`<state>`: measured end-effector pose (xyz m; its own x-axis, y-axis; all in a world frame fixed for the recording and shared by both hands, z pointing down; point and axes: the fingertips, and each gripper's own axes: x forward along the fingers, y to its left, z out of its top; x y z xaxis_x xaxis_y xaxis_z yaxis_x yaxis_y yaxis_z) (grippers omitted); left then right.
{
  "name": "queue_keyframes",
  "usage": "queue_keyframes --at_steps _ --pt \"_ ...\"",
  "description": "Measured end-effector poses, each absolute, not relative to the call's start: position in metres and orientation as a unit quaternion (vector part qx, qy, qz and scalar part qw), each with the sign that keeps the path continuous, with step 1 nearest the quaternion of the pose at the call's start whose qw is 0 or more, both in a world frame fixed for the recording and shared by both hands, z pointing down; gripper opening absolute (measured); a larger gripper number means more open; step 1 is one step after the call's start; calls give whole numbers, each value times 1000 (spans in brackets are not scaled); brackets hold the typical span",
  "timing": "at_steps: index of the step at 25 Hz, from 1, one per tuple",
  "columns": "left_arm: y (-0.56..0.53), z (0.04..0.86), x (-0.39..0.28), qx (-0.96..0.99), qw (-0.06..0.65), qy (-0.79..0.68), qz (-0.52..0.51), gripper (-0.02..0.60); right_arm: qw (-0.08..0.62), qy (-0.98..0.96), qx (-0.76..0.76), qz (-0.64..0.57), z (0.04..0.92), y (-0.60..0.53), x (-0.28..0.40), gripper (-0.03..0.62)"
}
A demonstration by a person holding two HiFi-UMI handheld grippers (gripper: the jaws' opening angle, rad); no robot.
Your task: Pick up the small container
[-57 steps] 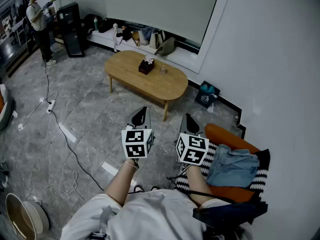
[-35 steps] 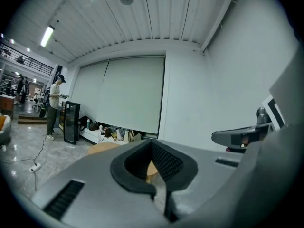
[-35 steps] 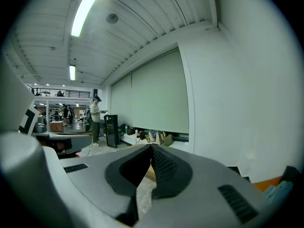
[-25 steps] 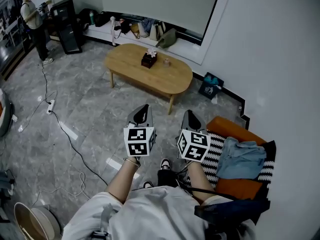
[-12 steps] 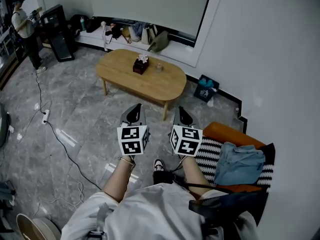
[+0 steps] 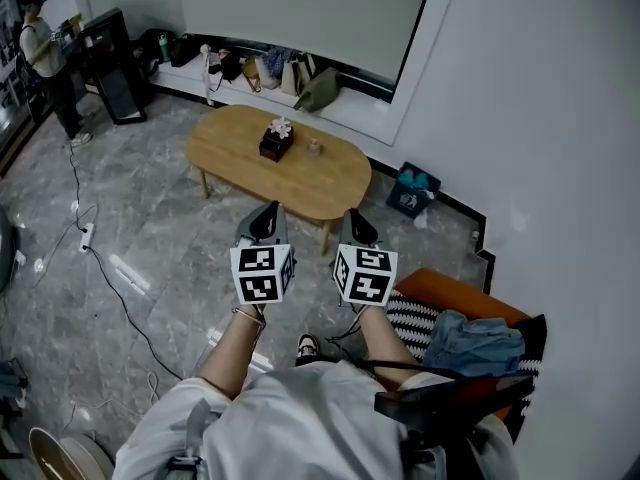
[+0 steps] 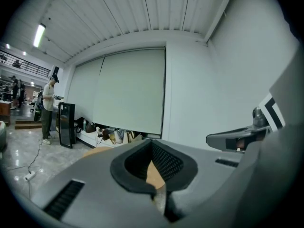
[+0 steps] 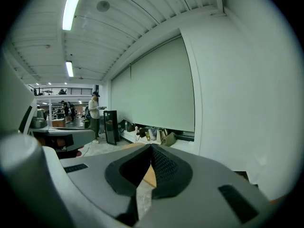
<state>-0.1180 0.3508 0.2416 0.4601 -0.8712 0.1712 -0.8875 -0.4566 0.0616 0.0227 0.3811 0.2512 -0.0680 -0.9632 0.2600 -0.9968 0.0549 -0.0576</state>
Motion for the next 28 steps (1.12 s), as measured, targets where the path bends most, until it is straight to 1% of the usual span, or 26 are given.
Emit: queue_keyframes --at_steps 8,15,28 --pt "304 249 -83 846 72 -523 78 2 80 -731 666 125 259 327 56 23" --pt "267 259 -65 837 76 -535 89 2 83 -736 658 137 270 288 78 23" --pt "219 279 -69 821 90 -553 108 2 74 -726 663 169 292 236 99 23"
